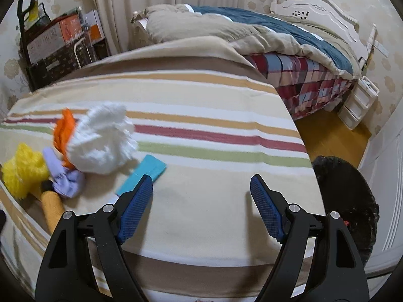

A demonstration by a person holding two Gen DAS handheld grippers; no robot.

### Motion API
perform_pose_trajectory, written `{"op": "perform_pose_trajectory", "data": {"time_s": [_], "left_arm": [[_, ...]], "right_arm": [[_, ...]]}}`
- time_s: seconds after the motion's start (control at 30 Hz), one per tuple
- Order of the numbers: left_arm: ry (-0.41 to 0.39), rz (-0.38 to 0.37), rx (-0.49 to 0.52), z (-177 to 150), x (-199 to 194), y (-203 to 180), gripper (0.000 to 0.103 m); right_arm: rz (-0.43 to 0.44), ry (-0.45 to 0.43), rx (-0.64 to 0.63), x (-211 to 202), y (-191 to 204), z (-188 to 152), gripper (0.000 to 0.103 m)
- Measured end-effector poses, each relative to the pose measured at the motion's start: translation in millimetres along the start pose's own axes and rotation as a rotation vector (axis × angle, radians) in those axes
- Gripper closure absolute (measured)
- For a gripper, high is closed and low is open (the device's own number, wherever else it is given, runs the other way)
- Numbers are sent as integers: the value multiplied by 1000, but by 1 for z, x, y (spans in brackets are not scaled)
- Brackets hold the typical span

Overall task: Collect trash
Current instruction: 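Lower the right gripper onto the white-and-teal tube and grasp it, then grasp the yellow foam net with the left gripper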

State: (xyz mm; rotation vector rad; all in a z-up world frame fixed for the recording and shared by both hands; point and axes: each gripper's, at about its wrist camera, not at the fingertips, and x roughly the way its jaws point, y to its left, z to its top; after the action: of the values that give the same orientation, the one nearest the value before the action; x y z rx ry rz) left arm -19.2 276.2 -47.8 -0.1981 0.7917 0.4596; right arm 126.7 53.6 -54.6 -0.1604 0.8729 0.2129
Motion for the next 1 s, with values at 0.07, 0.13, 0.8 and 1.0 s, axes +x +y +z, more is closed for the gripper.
{"op": "perform_pose_trajectory", "data": {"time_s": [0.07,0.13,0.8,1.0], "left_arm": [[-1,-1,1,0,0,1,18],[-2,-1,4,0,-1,0,18],[-44,-98,54,9,0,-17,17],[-62,-133,97,18,5,-35,15]], "right_arm": [[17,-12,6,-5,7,1,25],[45,-8,-10,-8,20,-2,25],[97,3,-70,-16,19,-25,86],[121,1,-53,-17,11,-27,87]]}}
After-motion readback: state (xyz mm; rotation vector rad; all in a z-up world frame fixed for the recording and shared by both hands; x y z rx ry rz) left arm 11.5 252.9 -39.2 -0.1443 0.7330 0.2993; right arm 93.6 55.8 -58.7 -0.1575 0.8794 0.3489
